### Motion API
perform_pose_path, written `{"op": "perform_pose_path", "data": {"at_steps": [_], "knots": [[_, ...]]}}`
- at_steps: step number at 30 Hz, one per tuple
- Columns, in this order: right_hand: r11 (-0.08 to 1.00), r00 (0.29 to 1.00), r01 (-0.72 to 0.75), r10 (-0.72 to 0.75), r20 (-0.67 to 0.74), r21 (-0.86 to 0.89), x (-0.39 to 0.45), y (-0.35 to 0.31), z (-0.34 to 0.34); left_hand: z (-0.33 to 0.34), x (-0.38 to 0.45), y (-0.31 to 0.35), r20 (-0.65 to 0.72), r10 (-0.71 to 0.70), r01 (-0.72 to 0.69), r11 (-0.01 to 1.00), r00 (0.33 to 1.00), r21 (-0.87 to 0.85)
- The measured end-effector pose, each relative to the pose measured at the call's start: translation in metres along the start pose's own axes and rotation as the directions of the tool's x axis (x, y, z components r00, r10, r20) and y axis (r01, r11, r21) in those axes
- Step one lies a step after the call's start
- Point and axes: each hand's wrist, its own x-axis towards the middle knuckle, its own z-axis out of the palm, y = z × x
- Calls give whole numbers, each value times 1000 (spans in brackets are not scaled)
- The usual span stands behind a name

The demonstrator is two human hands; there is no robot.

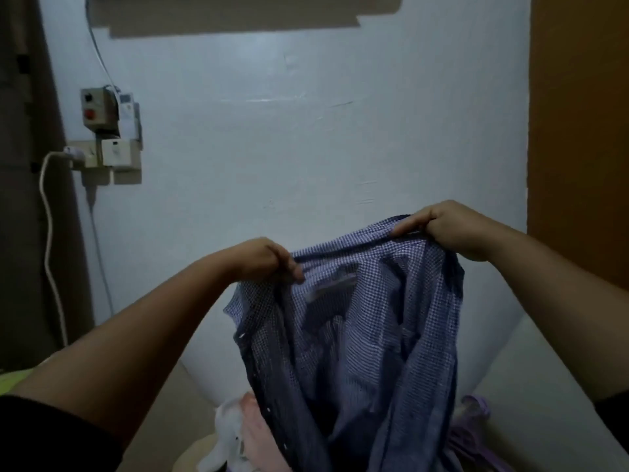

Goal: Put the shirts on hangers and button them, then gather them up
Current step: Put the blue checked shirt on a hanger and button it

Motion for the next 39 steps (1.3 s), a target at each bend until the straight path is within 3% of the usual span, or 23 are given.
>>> {"op": "perform_pose_path", "data": {"at_steps": [5,8,12,15,20,24,31,34,39], "knots": [[998,976,-40,47,211,-40,-19,3,-5,46,-7,-18,225,-21,-37,968,974,250],[980,971,-24,70,230,-197,-27,13,-6,64,-5,-29,271,8,-97,943,962,318],[950,988,-67,107,115,-304,-38,25,-15,68,-3,-43,252,-2,-91,930,968,356],[976,986,-117,137,98,-184,-50,28,-24,58,-5,-43,172,17,-66,958,985,280],[990,983,-143,144,113,-12,-69,28,-27,27,-18,-26,36,-56,57,998,998,-22],[997,992,-71,67,107,40,-77,18,-23,-1,-30,-4,-75,-73,71,997,995,-30],[973,998,68,-65,-22,223,-87,0,-20,-64,-67,46,-134,44,-54,996,990,-75],[970,989,127,-110,-94,209,-99,-15,-33,-82,-80,68,-127,93,-89,995,988,38],[961,958,210,-165,-235,179,-118,-42,-65,-98,-92,91,-129,185,-181,983,974,42]]}}
